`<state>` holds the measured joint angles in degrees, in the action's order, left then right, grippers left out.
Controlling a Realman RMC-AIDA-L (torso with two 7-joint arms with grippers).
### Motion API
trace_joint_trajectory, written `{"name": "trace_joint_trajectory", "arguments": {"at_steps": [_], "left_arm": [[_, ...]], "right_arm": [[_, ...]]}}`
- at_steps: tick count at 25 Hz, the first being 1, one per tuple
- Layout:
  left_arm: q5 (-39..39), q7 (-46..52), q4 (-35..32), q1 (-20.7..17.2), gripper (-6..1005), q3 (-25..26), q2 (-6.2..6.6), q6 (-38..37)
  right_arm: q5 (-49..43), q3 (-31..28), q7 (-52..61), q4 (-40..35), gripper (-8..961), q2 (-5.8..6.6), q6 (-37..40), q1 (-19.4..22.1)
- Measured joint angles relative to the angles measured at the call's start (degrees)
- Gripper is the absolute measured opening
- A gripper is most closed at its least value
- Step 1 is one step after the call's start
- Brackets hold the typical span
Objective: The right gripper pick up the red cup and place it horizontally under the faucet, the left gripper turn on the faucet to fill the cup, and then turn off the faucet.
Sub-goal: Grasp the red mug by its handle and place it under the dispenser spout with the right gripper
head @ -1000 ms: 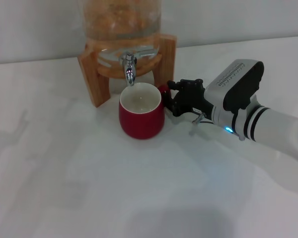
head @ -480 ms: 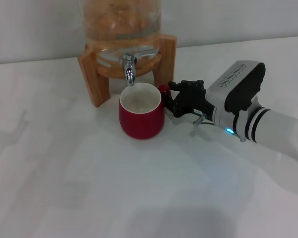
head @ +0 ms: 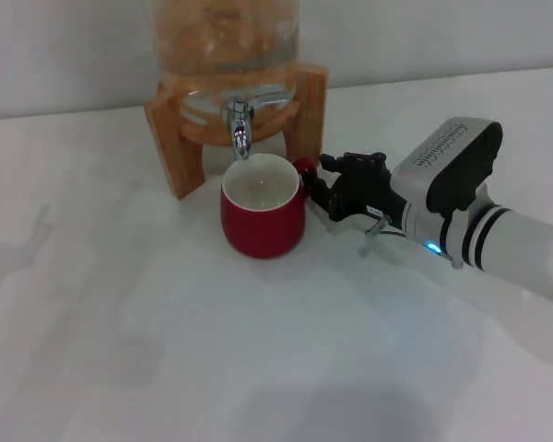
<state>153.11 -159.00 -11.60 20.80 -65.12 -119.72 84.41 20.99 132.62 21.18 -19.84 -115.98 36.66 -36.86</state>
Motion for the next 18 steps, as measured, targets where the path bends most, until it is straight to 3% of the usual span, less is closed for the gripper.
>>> {"name": "trace_joint_trajectory", "arguments": {"at_steps": [18], "left_arm": [[0.1, 0.0, 0.0, -0.3, 846, 0.0, 0.11, -0.2]], "right_arm": [[-0.1, 0.0, 0.0, -0.8, 337, 0.24, 1.9, 2.2]]}}
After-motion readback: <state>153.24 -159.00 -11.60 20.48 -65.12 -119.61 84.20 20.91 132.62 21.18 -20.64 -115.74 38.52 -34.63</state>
